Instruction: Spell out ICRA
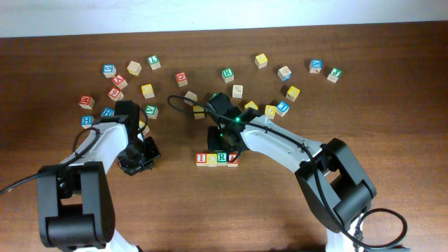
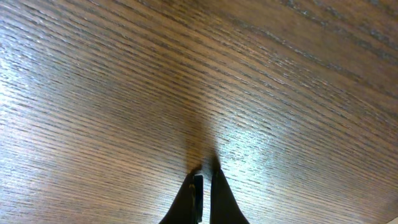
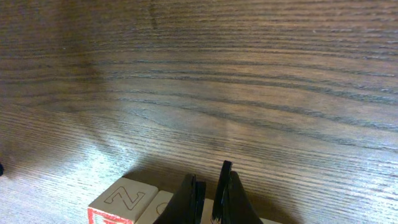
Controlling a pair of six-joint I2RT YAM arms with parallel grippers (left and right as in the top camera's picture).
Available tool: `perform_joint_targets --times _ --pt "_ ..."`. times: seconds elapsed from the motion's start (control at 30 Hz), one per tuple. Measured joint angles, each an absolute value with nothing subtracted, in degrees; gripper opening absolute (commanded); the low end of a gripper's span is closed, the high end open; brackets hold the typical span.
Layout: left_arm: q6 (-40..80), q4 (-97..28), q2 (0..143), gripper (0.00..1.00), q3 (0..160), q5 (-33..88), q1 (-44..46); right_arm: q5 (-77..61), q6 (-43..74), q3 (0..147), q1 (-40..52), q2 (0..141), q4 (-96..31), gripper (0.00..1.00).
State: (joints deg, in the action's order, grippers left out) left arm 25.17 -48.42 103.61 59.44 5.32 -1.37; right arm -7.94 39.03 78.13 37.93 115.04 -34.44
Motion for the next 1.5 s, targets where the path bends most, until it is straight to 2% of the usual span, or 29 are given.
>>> perform_joint_targets --times 1.5 --pt "25.2 -48.0 103.5 0.00 59.2 5.3 -1.4 -8.0 39.0 78.1 38.5 115.2 -37.2 0.04"
